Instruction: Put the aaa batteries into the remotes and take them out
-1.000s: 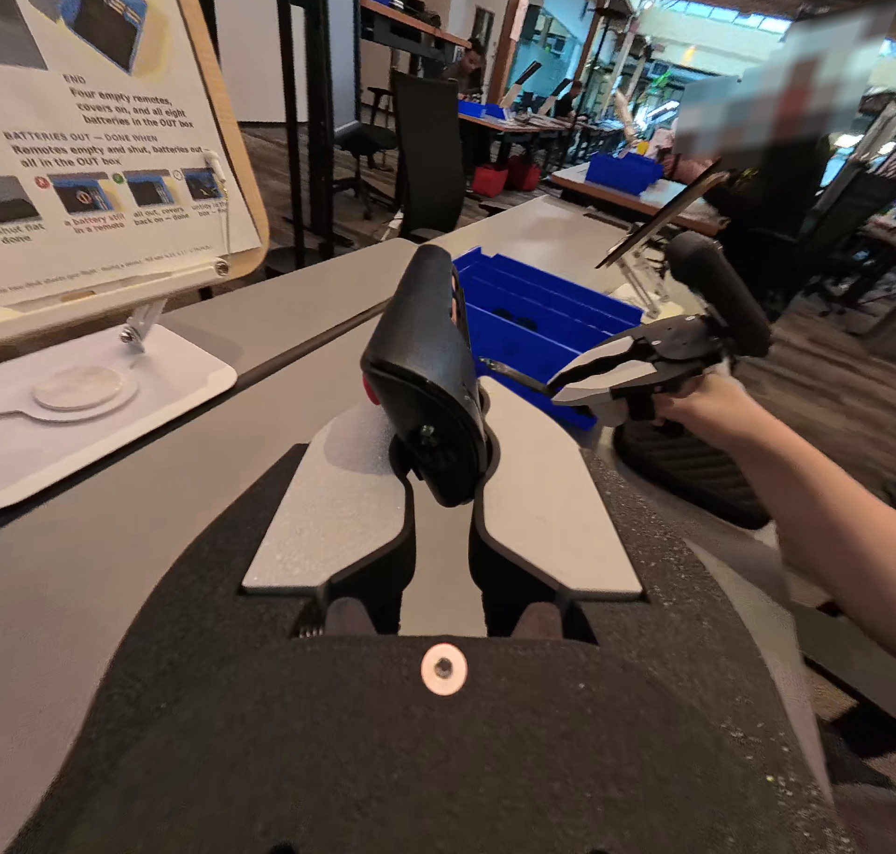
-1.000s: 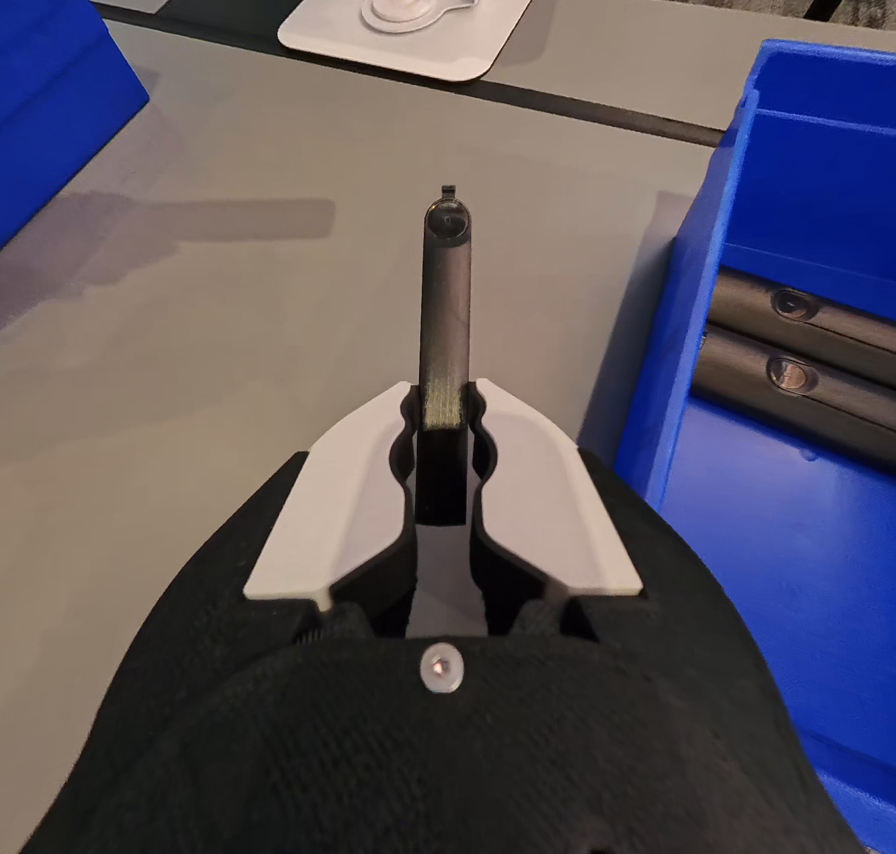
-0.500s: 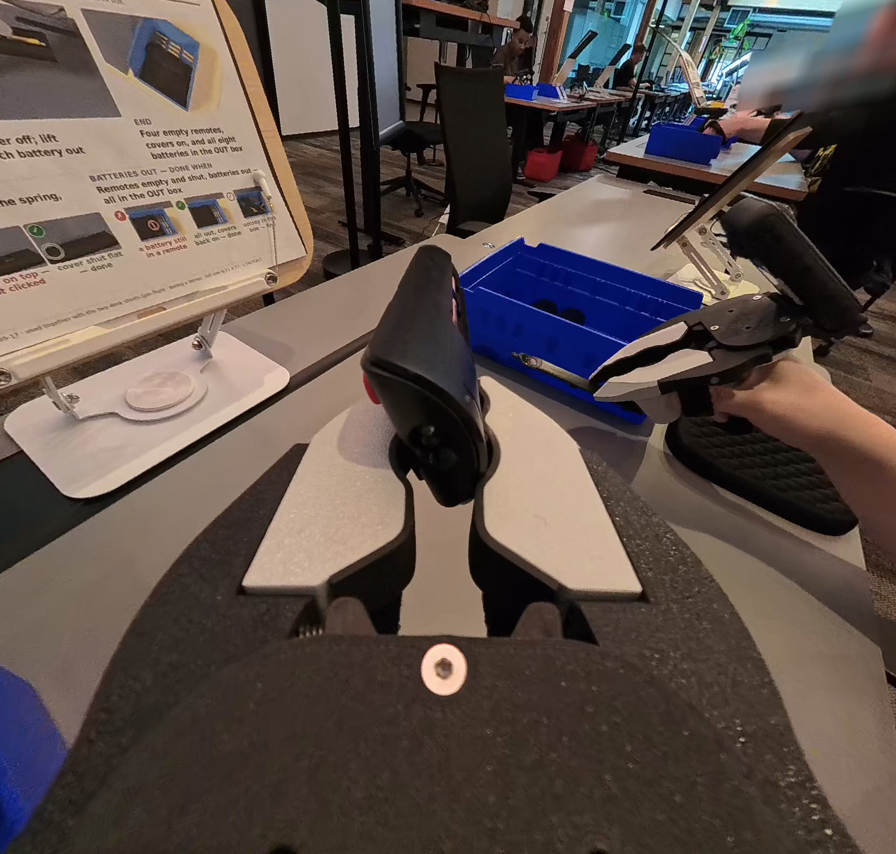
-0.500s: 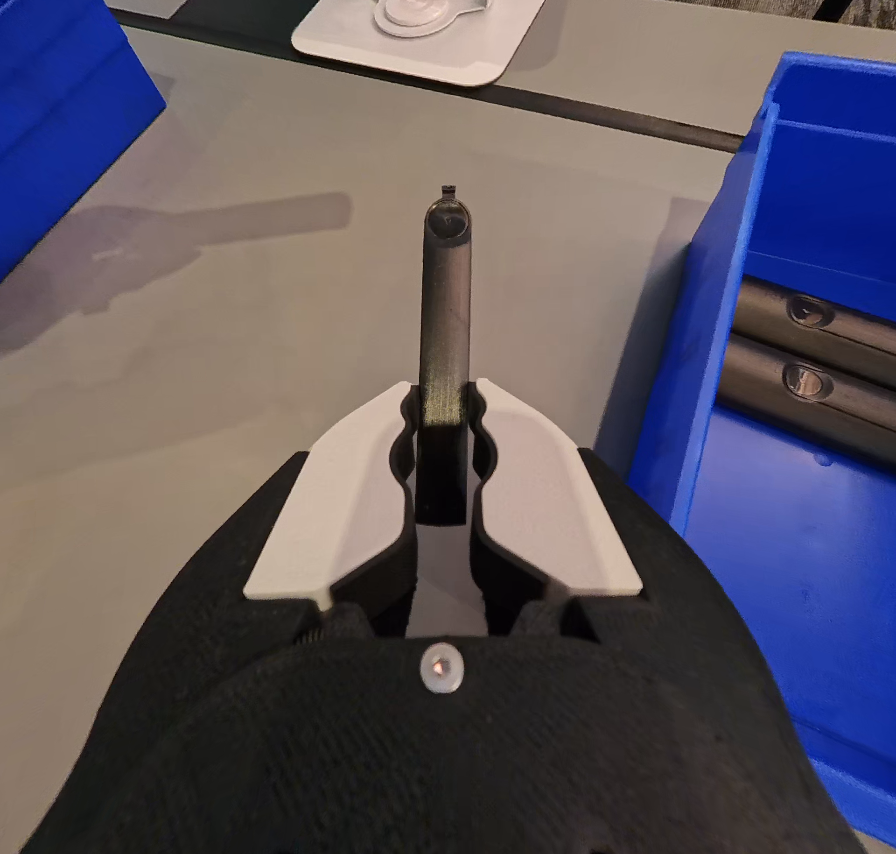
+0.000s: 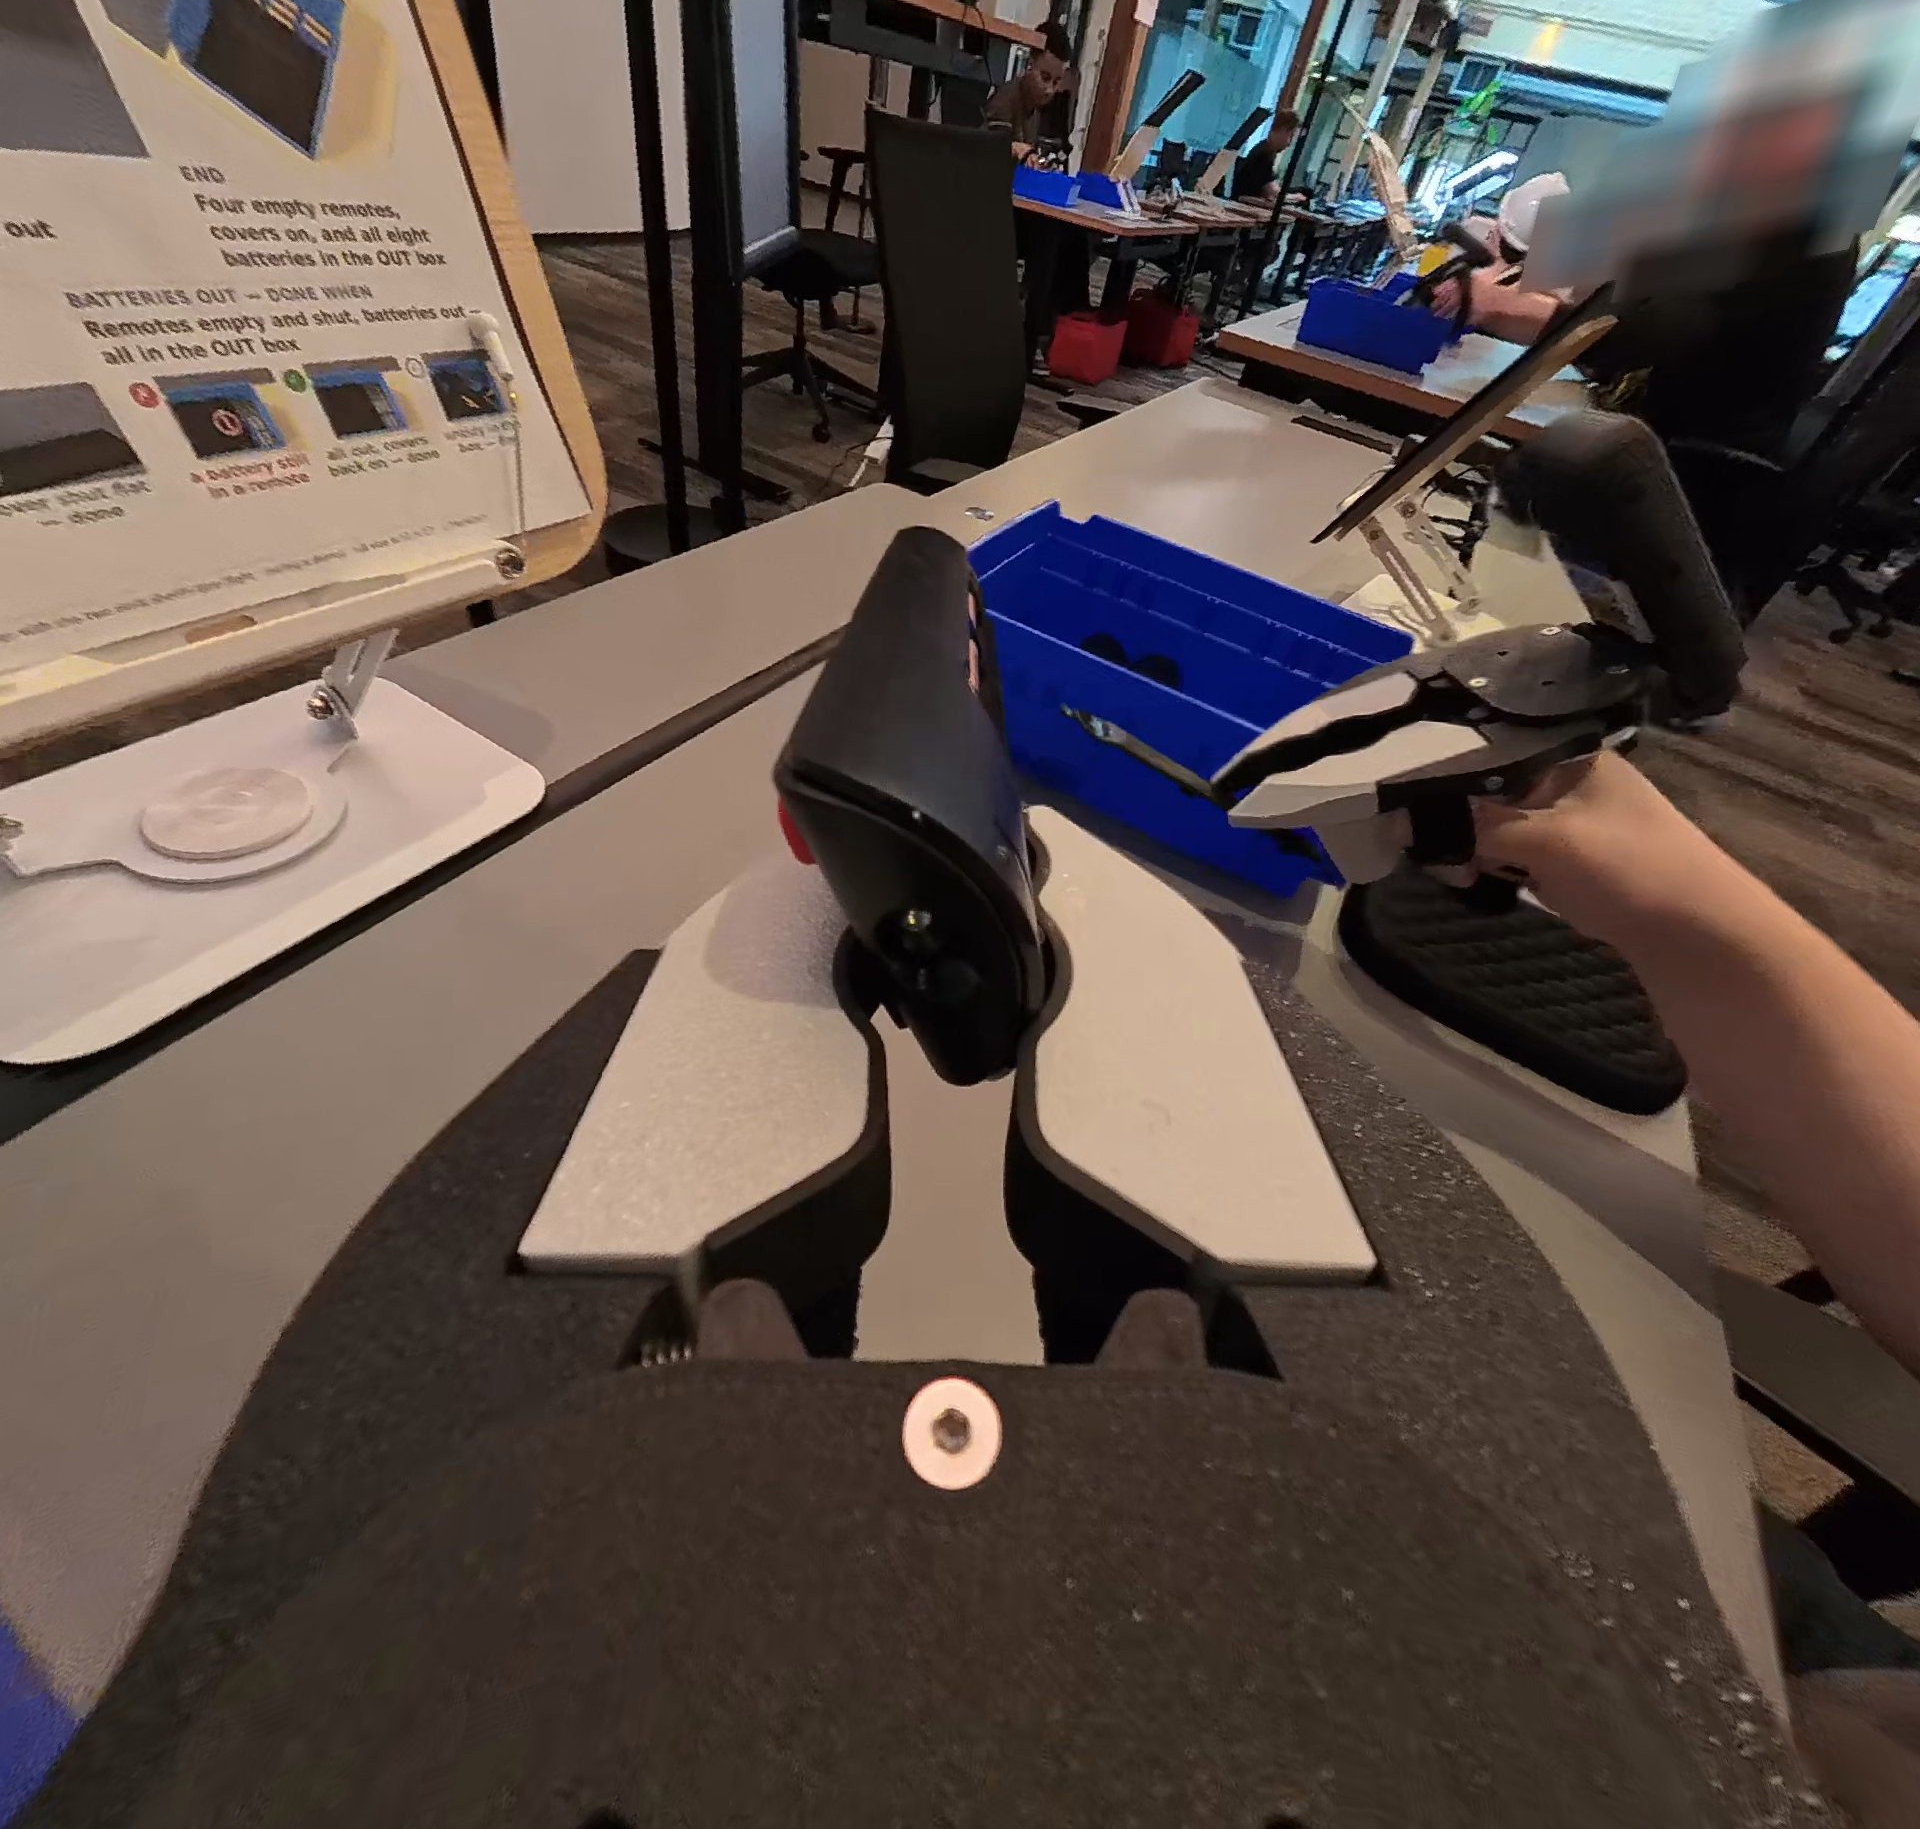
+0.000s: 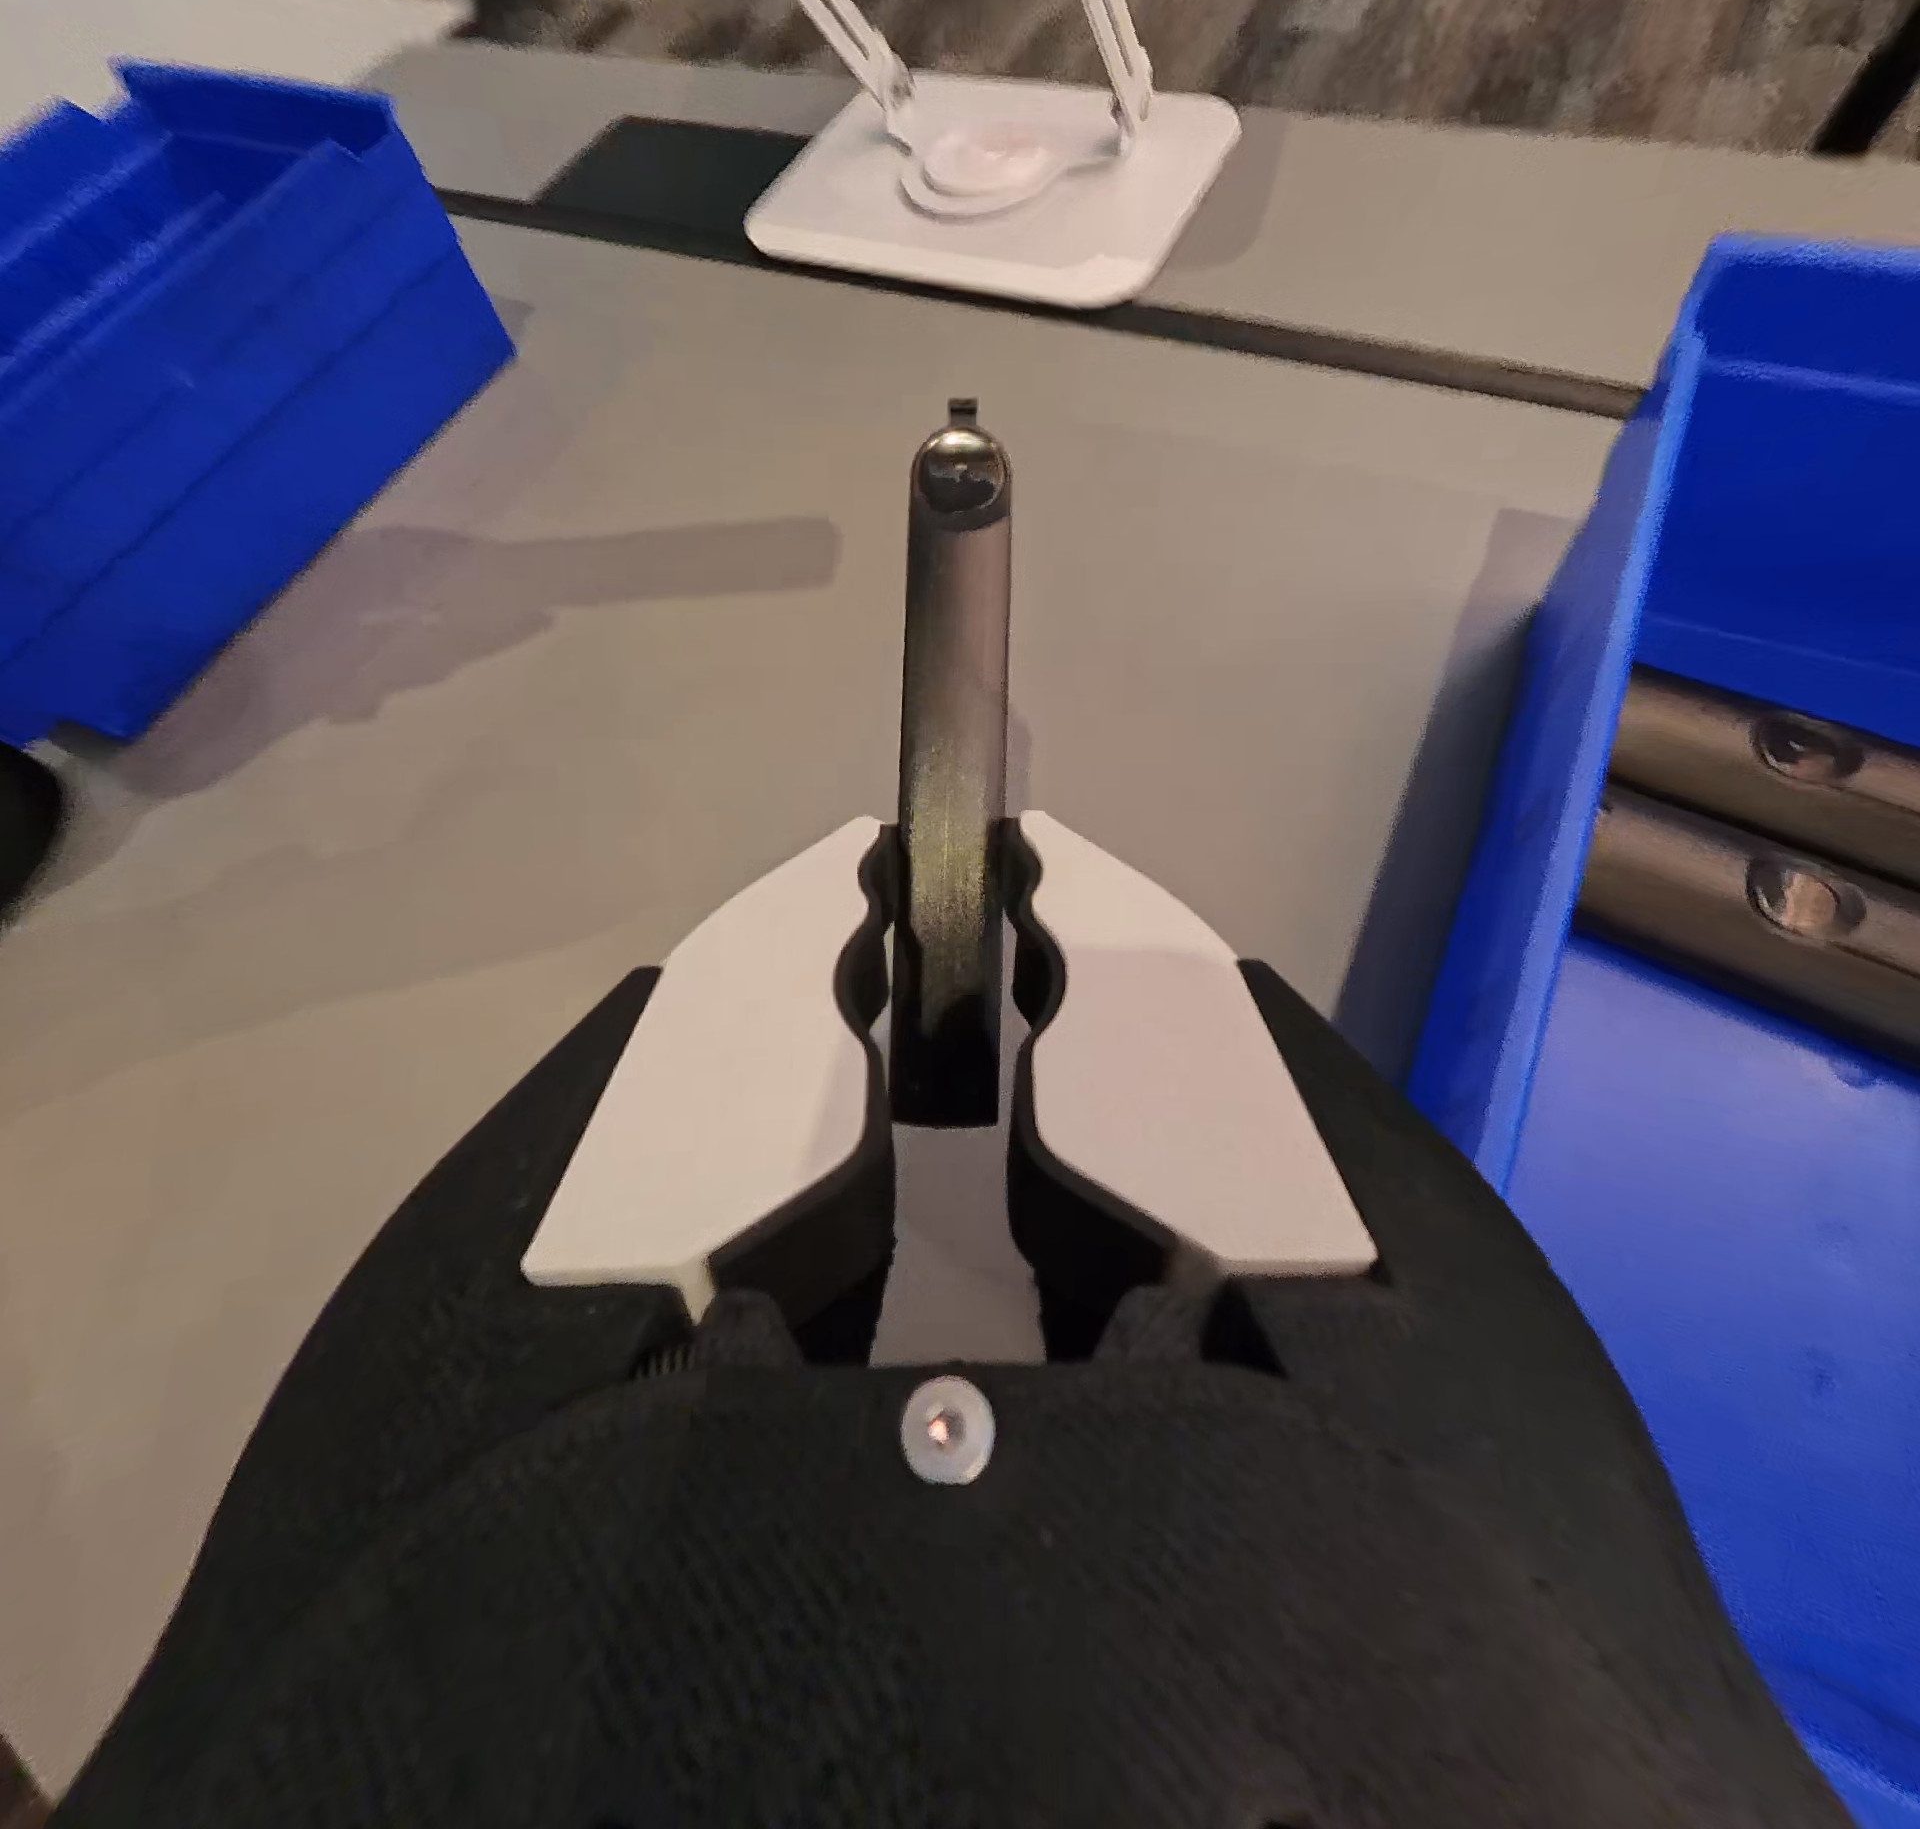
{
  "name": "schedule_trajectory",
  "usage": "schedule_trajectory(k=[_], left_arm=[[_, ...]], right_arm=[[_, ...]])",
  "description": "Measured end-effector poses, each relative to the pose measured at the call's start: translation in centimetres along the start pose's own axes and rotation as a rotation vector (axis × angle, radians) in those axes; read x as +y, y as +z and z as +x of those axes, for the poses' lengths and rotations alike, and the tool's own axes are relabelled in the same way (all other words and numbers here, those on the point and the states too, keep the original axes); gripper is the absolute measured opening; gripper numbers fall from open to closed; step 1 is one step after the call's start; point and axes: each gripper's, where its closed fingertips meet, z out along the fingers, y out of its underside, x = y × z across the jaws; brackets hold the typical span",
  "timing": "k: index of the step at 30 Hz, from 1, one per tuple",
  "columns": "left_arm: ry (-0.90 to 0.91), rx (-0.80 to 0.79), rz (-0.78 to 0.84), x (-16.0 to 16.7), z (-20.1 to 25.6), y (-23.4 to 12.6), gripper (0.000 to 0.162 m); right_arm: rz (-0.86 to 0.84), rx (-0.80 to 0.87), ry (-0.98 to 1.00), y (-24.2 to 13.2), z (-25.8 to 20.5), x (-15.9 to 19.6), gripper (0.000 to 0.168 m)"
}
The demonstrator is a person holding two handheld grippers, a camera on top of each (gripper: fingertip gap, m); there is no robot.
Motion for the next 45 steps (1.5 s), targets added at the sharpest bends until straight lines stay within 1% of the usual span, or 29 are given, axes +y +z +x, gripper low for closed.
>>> schedule_trajectory(k=[2, 4, 7, 9, 12, 15, 20, 23, 26, 28, 31, 35, 39, 42, 45], left_arm=[[-0.03, 0.04, 0.006, -0.3, 0.2, -0.3, 0.021], [-0.043, 0.078, 0.023, -0.7, 0.3, -0.8, 0.021], [-0.098, 0.154, 0.02, -1.0, 0.5, -1.5, 0.021], [-0.129, 0.193, 0.014, -1.0, 0.6, -1.8, 0.021], [-0.176, 0.225, -0.006, -0.8, 0.4, -2.0, 0.021], [-0.225, 0.247, -0.032, -0.3, 0.4, -2.0, 0.021], [-0.321, 0.302, -0.075, 0.8, 0.7, -1.2, 0.02], [-0.357, 0.333, -0.087, 1.4, 0.9, -0.6, 0.021], [-0.416, 0.386, -0.089, 1.7, 1.3, -0.1, 0.02], [-0.451, 0.414, -0.09, 2.0, 1.4, 0.2, 0.02], [-0.486, 0.454, -0.113, 2.6, 2.0, 0.7, 0.02], [-0.519, 0.502, -0.129, 3.1, 2.9, 1.3, 0.021], [-0.509, 0.505, -0.162, 3.9, 3.4, 1.9, 0.021], [-0.511, 0.502, -0.169, 4.3, 3.4, 2.3, 0.021], [-0.515, 0.512, -0.173, 4.5, 3.5, 2.4, 0.02]], right_arm=[[0.061, -0.059, -0.034, -0.6, -1.3, -2.0, 0.02], [0.096, -0.082, -0.108, -1.5, -2.1, -3.9, 0.02], [0.133, -0.124, -0.276, -2.7, -3.1, -6.6, 0.02], [0.135, -0.165, -0.424, -3.1, -4.2, -7.9, 0.02], [0.092, -0.136, -0.644, -3.0, -4.5, -8.9, 0.021], [0.047, -0.121, -0.792, -2.6, -4.2, -9.3, 0.021], [0.057, -0.284, -0.97, -2.5, -5.3, -9.5, 0.021], [0.06, -0.334, -1.058, -2.4, -5.6, -9.5, 0.021], [0.061, -0.401, -1.086, -2.2, -6.0, -9.4, 0.021], [0.081, -0.393, -1.079, -1.9, -5.8, -9.6, 0.021], [0.05, -0.37, -1.085, -1.7, -5.1, -9.2, 0.021], [0.024, -0.46, -1.063, -2.4, -5.9, -8.3, 0.021], [-0.049, -0.454, -1.036, -2.2, -4.8, -7.5, 0.021], [-0.088, -0.49, -1.007, -2.3, -4.7, -6.8, 0.021], [-0.109, -0.481, -1.022, -1.9, -4.7, -6.5, 0.021]])
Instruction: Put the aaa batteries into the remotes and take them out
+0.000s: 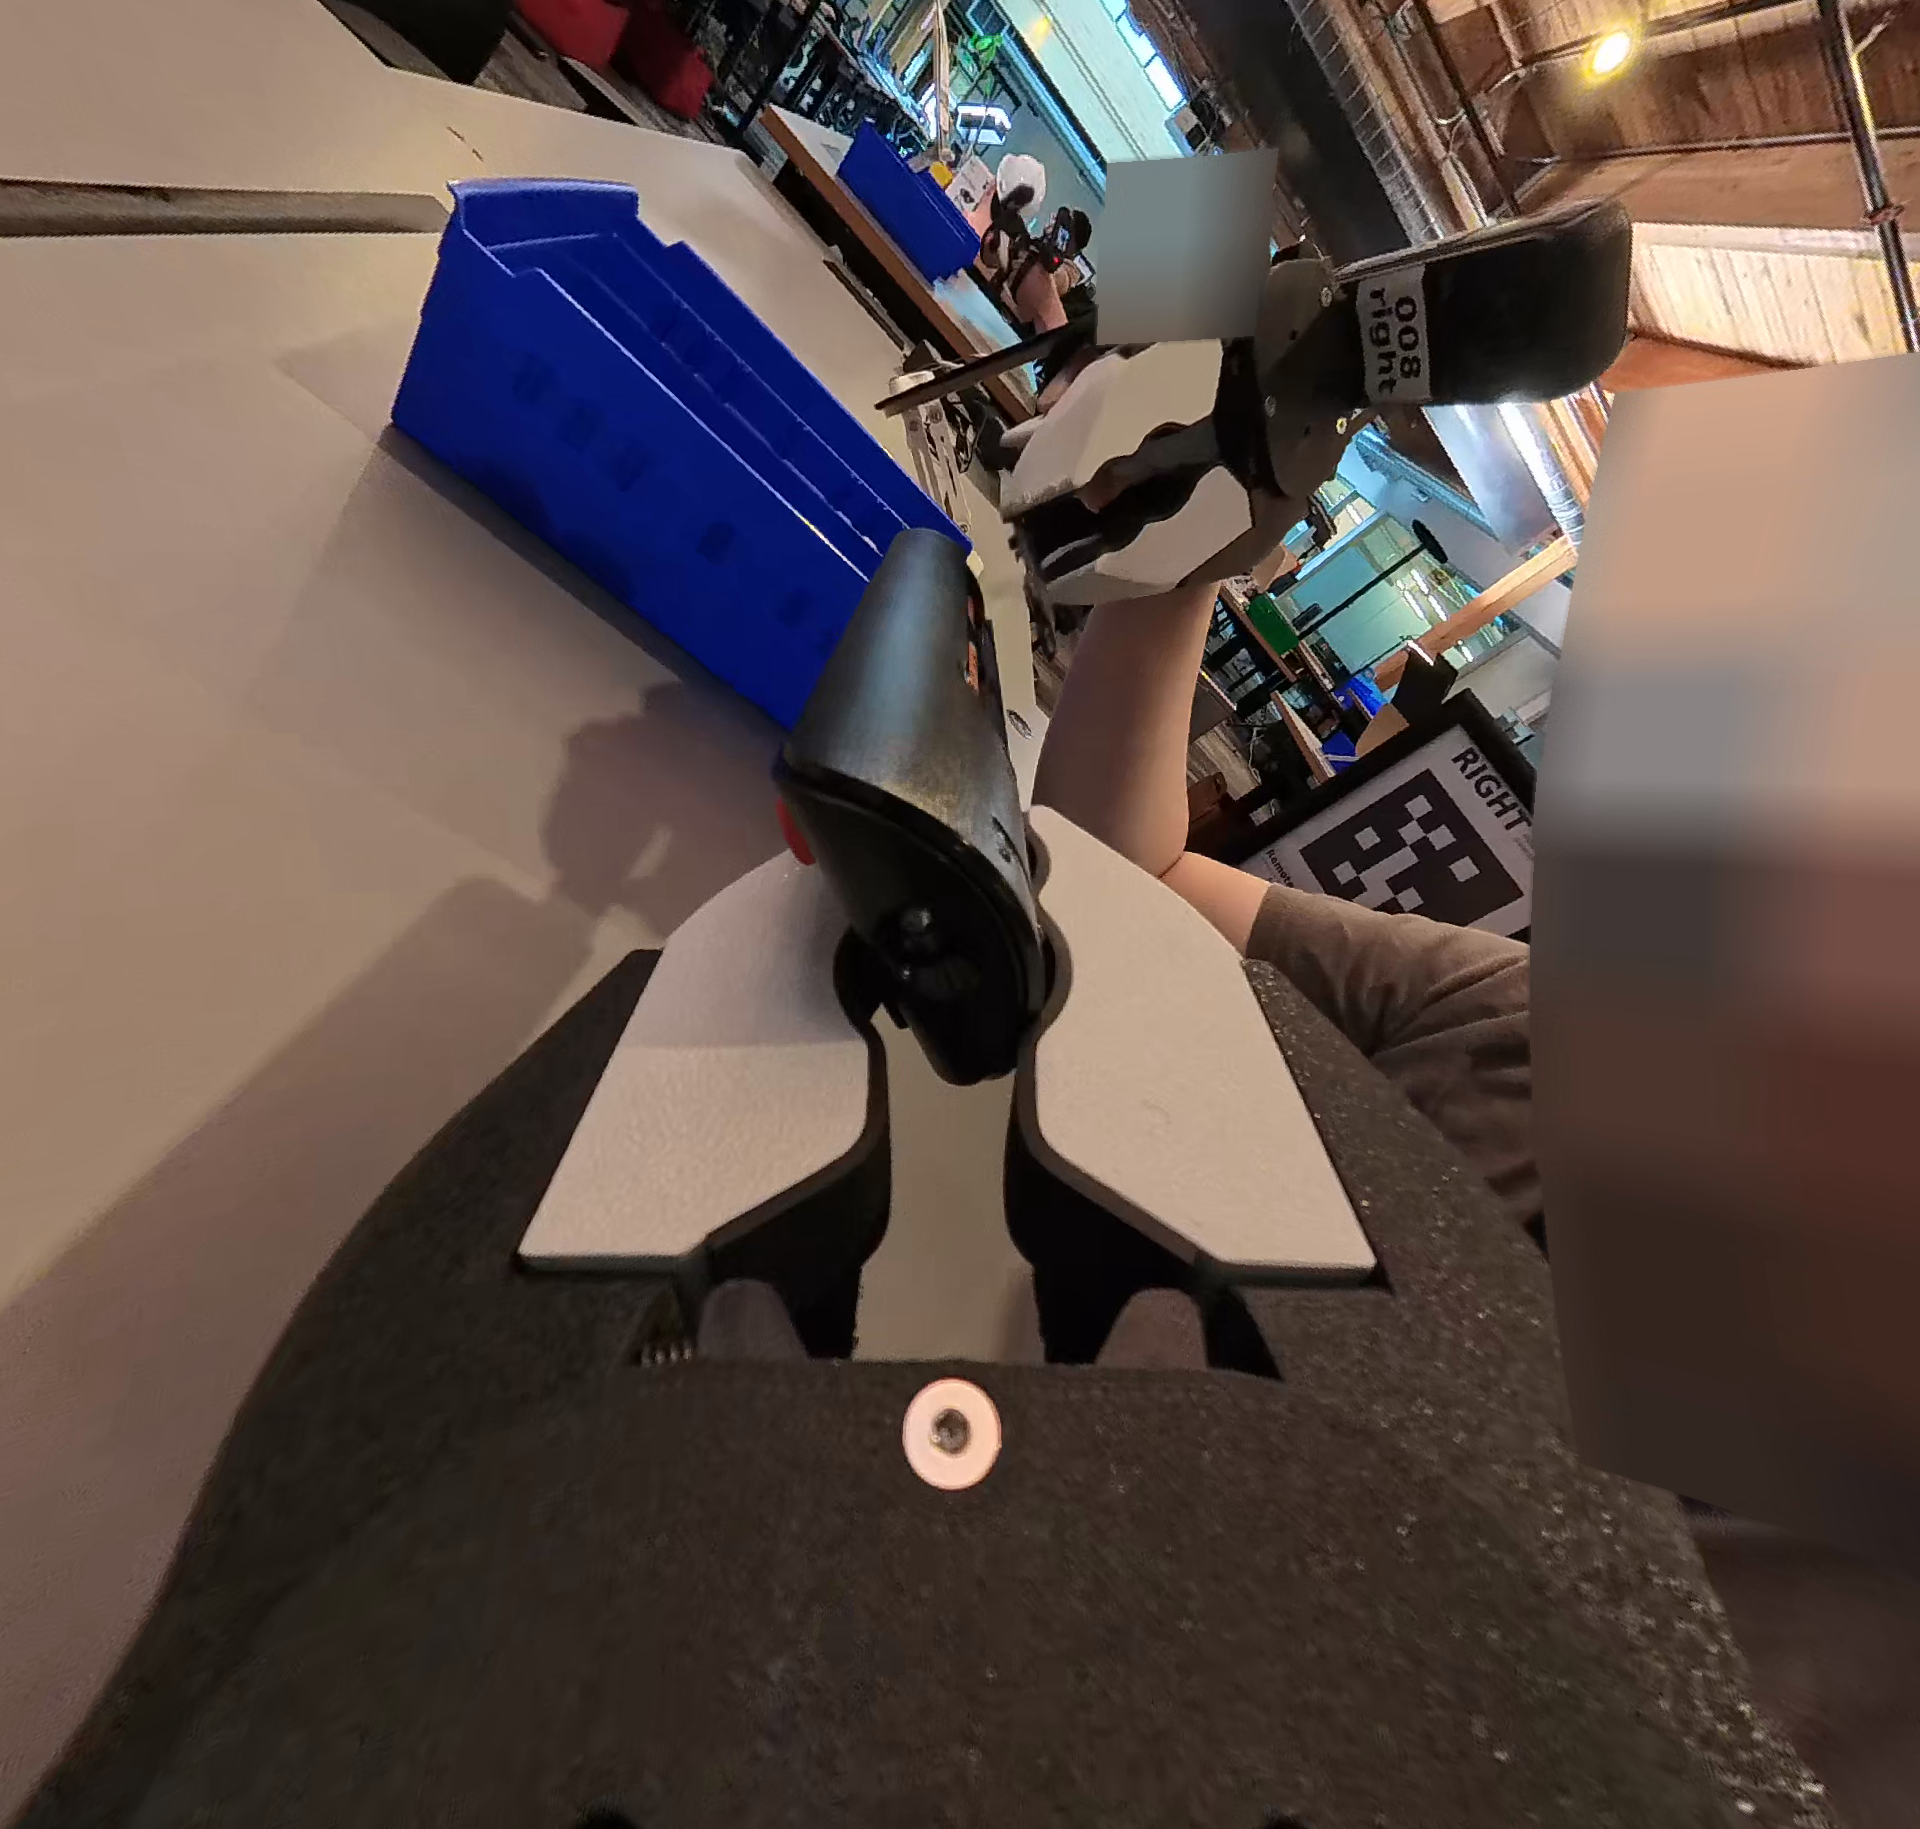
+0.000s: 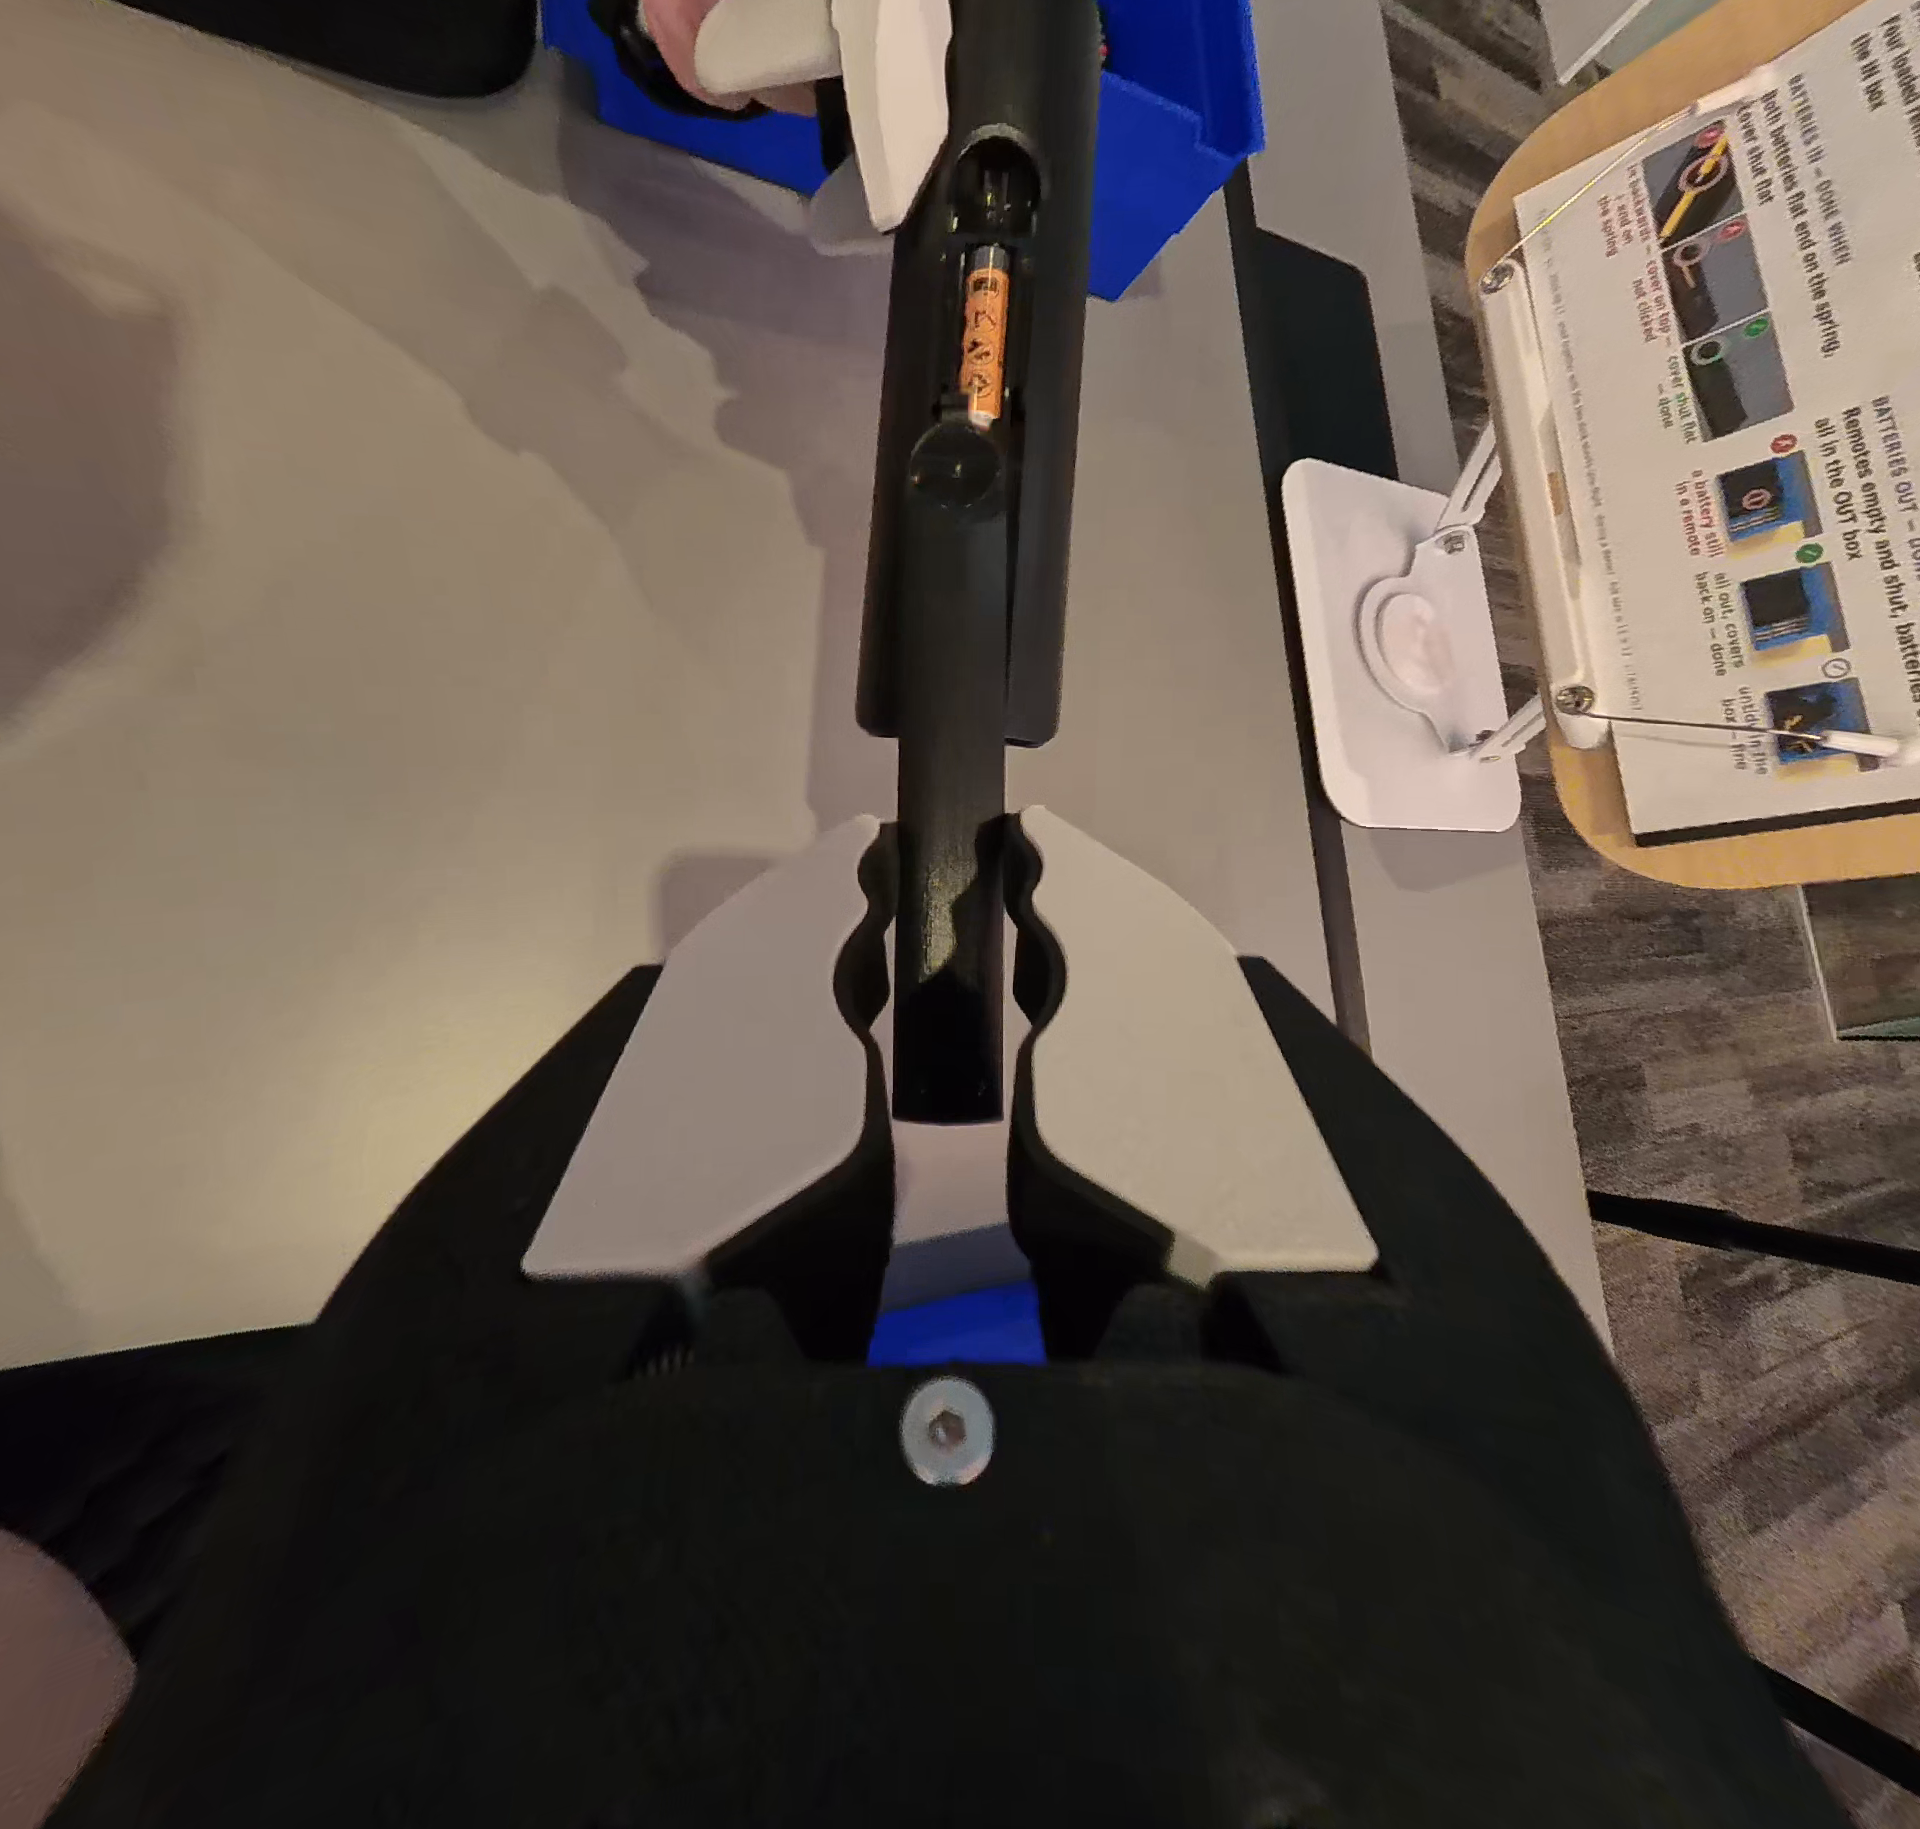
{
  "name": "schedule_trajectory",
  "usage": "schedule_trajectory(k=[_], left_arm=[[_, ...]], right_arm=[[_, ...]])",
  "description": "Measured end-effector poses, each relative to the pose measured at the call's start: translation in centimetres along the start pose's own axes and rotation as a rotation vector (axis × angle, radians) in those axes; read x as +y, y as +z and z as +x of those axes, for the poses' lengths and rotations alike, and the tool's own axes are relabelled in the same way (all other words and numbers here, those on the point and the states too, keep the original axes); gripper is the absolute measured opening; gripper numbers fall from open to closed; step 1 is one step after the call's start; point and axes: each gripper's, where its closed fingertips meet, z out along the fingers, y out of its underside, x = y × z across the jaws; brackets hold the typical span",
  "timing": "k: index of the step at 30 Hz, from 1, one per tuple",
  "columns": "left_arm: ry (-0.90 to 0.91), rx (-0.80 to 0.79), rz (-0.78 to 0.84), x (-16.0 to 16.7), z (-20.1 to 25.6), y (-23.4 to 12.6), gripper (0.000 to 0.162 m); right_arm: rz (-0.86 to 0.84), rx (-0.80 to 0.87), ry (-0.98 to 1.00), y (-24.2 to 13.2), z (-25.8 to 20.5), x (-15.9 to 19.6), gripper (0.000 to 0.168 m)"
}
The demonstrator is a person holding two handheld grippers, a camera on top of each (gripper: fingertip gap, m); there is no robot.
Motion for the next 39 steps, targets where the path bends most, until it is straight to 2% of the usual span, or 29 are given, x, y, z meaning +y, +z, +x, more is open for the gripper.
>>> schedule_trajectory(k=[9, 39], left_arm=[[0.005, 0.031, 0.016, -0.3, 0.4, -0.2, 0.021], [-0.017, 0.017, -0.013, 0.3, 0.0, 0.3, 0.021]], right_arm=[[-0.004, 0.015, 0.013, 0.4, 0.3, -0.1, 0.021], [-0.2, 0.054, 0.017, 1.8, -0.5, 0.5, 0.021]])
